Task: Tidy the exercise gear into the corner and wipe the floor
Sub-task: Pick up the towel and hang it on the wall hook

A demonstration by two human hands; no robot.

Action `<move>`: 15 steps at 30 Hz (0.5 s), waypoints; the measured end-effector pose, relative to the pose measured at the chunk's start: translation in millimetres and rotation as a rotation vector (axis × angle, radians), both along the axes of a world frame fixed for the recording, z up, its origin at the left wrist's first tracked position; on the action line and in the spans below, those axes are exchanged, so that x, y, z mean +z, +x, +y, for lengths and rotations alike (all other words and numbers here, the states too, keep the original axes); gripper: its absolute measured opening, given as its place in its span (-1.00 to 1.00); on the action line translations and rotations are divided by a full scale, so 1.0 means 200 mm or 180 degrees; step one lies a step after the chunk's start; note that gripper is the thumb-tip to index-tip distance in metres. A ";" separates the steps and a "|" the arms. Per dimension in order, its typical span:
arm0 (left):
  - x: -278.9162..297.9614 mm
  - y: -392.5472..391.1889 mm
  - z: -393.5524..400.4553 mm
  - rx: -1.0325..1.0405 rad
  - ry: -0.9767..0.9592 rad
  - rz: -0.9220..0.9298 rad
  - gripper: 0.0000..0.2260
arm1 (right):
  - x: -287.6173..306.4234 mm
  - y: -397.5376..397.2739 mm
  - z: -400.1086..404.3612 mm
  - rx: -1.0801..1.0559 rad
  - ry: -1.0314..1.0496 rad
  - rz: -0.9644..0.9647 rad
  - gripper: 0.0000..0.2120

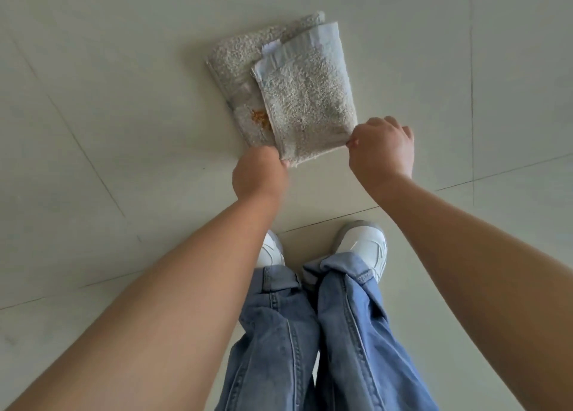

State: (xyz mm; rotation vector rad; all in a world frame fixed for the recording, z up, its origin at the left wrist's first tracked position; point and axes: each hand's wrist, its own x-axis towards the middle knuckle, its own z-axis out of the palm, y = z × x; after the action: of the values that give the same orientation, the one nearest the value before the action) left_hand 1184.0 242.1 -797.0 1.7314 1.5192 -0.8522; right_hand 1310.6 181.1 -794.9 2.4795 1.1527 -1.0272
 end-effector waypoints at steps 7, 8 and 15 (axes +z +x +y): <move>0.63 0.00 0.12 0.0022 0.0271 -0.0077 -0.76 | 0.57 -0.02 0.00 -0.0162 0.0195 0.0249 -0.76; 0.75 0.01 0.14 0.0015 0.0300 -0.0120 -0.76 | 0.68 -0.01 -0.01 -0.0193 0.0211 0.0294 -0.76; 1.69 0.22 0.18 -0.0167 0.0261 -0.0698 -0.76 | 1.62 0.13 -0.15 -0.0983 0.0435 0.0760 -0.78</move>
State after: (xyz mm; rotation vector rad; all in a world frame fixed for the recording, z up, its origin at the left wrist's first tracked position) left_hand 1228.1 279.0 -458.7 1.8648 1.3848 -0.6100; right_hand 1337.5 151.0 -470.4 2.7642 0.9450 -1.4029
